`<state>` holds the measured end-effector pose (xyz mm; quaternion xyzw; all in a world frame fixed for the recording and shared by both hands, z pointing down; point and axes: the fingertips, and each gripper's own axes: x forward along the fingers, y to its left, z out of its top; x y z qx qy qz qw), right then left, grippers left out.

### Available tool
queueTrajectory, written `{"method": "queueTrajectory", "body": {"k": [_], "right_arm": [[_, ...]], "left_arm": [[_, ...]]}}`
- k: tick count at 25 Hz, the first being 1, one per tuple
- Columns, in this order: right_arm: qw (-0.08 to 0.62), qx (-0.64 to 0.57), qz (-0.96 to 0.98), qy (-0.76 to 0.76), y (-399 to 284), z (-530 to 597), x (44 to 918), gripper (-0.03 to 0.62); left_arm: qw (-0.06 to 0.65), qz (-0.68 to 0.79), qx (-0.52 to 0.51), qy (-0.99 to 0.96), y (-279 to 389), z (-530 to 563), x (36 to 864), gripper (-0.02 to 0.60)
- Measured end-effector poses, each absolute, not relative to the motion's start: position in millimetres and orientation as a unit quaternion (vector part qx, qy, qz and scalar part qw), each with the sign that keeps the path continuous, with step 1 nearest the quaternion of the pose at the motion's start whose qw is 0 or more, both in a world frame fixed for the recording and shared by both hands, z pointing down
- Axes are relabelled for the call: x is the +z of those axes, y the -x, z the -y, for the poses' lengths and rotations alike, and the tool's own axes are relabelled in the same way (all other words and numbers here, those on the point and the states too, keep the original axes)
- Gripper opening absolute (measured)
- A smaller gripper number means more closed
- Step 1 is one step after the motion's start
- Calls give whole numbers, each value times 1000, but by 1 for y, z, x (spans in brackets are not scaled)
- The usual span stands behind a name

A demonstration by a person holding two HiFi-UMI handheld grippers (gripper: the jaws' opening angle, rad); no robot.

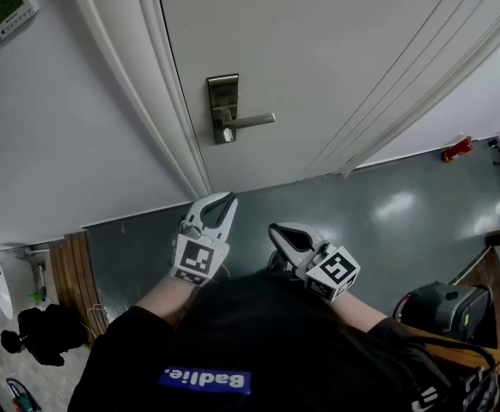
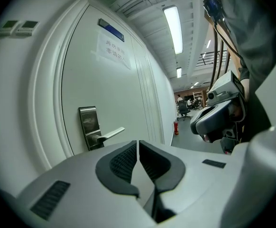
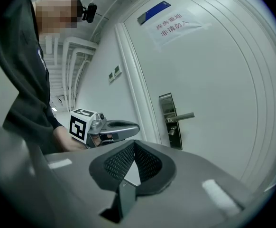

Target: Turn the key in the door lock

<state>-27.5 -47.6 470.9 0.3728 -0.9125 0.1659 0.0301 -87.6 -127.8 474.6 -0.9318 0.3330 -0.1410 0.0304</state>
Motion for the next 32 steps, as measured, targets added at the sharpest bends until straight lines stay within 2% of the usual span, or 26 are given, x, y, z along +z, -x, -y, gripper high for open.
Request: {"method": "queueTrajectory", "body": {"k": [8, 11, 32], "right_arm": [[25, 164, 924, -344, -2, 72, 469, 2], [24, 166, 928, -333, -10, 78, 472, 2], [51, 196, 922, -330, -48, 78, 497, 2]], "left_arm": [[38, -365, -184, 912, 68, 163, 487, 9], [52, -364, -206, 907, 59, 176, 492, 49], [194, -389, -430, 791, 57, 286, 568, 150]]}}
